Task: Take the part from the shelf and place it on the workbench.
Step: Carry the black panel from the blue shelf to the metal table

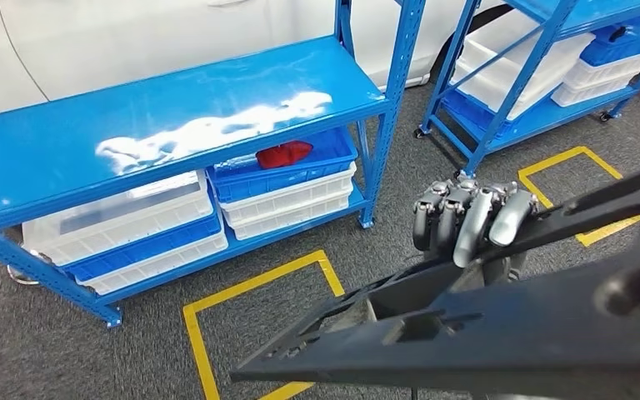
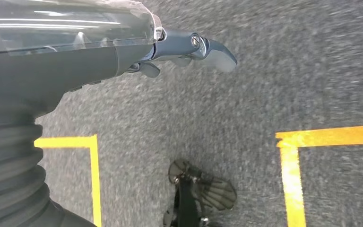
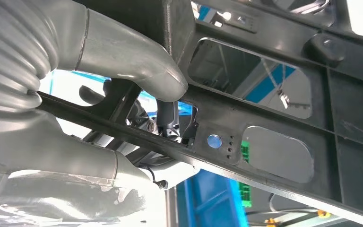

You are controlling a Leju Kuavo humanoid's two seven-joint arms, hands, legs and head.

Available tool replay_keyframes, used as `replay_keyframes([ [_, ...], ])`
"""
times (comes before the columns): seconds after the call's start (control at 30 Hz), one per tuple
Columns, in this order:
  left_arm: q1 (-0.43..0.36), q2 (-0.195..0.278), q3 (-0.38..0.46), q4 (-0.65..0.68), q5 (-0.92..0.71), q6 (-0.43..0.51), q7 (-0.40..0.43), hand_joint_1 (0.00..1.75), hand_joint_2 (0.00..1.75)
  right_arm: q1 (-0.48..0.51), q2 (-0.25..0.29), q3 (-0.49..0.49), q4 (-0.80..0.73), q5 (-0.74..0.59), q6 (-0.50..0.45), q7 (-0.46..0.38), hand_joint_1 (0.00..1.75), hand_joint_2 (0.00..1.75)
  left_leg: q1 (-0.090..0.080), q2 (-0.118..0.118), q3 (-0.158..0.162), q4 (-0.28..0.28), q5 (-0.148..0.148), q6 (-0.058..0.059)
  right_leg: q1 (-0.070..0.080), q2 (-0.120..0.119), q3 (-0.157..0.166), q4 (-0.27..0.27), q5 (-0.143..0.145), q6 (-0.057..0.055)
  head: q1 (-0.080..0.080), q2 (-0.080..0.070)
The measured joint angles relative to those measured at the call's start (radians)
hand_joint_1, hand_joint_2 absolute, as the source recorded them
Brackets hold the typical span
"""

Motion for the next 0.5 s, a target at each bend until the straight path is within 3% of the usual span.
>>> replay_keyframes([
  [0.03,0.001,0.002,0.000,0.000,-0.001,0.000,-0.001,0.00,1.75,-0.001,-0.001,0.001,-0.002,-0.001,-0.003,-0.002,1.75,1.75,-0.001,0.014,-0.001,-0.002,0.002,0.003,-0.001,-0.030,-0.026,0.058,-0.034,0.003,0.000,0.000],
  [0.1,0.004,0.006,0.000,0.000,-0.001,0.000,-0.001,0.00,1.75,-0.001,-0.004,0.003,-0.003,-0.002,-0.006,-0.006,1.75,1.75,-0.003,0.040,-0.006,-0.001,0.003,0.005,-0.005,-0.056,-0.090,0.197,-0.098,0.010,0.000,0.000],
  [0.13,0.004,0.006,0.000,0.000,-0.001,0.003,-0.002,0.00,1.75,0.000,-0.006,0.004,-0.003,-0.002,-0.008,-0.010,1.75,1.75,-0.003,0.054,-0.008,0.000,0.003,0.005,-0.008,-0.059,-0.106,0.237,-0.107,0.013,0.000,0.000],
  [0.17,0.004,0.007,0.000,0.000,-0.001,0.006,-0.004,0.00,1.75,0.000,-0.009,0.005,-0.002,-0.002,-0.010,-0.015,1.75,1.75,-0.004,0.067,-0.009,0.002,0.002,0.005,-0.010,-0.063,-0.101,0.235,-0.097,0.015,0.000,0.000],
  [0.23,0.002,0.007,0.000,0.000,-0.003,0.008,-0.009,0.00,1.75,0.000,-0.016,0.008,0.001,-0.001,-0.012,-0.028,1.75,1.75,-0.004,0.090,-0.009,0.007,0.000,0.001,-0.011,-0.085,-0.032,0.116,-0.037,0.015,0.000,0.000],
  [0.3,0.002,0.007,0.000,0.000,-0.001,-0.002,-0.014,0.00,1.75,0.007,-0.019,0.009,0.007,0.016,0.006,-0.034,1.75,1.75,-0.009,0.106,-0.010,0.013,-0.005,-0.008,-0.004,-0.121,0.037,-0.013,0.001,0.003,0.000,0.000],
  [0.37,0.003,0.008,0.000,0.000,0.004,-0.018,-0.018,0.00,1.75,0.031,-0.016,0.003,0.012,0.053,0.049,-0.037,1.75,1.75,-0.013,0.122,-0.010,0.016,-0.008,-0.019,0.003,-0.129,0.051,-0.050,0.004,-0.011,0.000,0.000],
  [0.43,0.002,0.007,0.000,0.000,0.005,-0.032,-0.019,0.00,1.75,0.062,-0.004,-0.007,0.014,0.093,0.085,-0.038,1.75,1.75,-0.011,0.130,-0.008,0.017,-0.011,-0.030,0.002,-0.109,0.046,-0.052,0.009,-0.024,0.000,0.000],
  [0.5,0.003,0.004,0.000,0.000,-0.003,-0.049,-0.015,0.00,1.75,0.082,0.015,-0.017,0.014,0.121,0.100,-0.039,1.75,1.75,-0.007,0.095,-0.022,0.055,-0.044,-0.040,-0.002,-0.089,0.044,-0.057,0.016,-0.036,0.000,0.000],
])
